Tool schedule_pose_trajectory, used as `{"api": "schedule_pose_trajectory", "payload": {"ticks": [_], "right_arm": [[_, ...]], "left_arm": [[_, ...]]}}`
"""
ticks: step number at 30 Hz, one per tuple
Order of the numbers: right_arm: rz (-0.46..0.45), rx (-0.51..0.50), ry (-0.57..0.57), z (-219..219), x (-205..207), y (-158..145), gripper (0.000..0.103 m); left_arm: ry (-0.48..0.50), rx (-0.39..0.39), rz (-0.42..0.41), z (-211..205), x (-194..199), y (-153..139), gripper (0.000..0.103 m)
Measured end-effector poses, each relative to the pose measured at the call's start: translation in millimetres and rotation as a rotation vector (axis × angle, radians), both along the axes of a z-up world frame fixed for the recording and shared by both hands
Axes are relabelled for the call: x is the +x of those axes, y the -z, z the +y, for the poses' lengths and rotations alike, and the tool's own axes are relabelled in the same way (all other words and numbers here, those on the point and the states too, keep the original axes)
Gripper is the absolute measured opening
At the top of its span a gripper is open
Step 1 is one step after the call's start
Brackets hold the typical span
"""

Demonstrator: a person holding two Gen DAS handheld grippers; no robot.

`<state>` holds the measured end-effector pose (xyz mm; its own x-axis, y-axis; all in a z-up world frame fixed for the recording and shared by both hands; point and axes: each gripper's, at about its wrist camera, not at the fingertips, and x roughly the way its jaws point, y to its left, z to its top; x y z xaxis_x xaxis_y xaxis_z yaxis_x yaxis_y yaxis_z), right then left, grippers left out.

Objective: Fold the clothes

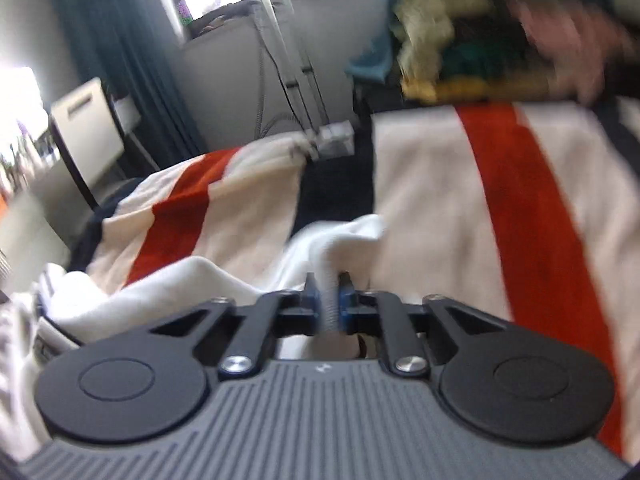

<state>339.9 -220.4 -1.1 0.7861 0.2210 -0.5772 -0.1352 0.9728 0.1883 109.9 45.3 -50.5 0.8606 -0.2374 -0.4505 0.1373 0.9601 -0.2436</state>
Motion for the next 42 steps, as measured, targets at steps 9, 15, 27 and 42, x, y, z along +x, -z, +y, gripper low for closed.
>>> {"api": "schedule_pose_trajectory", "payload": {"ticks": [9,15,27,42], "right_arm": [[-0.173,-0.069,0.255,4.8,45.8,-63.9,0.022],[-0.09,-0.008,0.371,-34.7,6.8,-25.8,0.076],[0.208,0.253,0.276,-99.6,-61.5,78.0,0.06],[-0.042,0.241,0.374,-113.9,-104.5,38.4,0.006]], "left_arm": [[-0.122,-0.044,-0.016,23.5,-3.3,1.4,0.099],[-0.112,-0.043,0.004,17.4,-9.3,-2.4,0.099],[-0.208,-0.133,0.058,32.6,-13.1,-5.7,0.1],[-0.252,-0.196,0.041,34.3,-4.7,11.7,0.1]]}}
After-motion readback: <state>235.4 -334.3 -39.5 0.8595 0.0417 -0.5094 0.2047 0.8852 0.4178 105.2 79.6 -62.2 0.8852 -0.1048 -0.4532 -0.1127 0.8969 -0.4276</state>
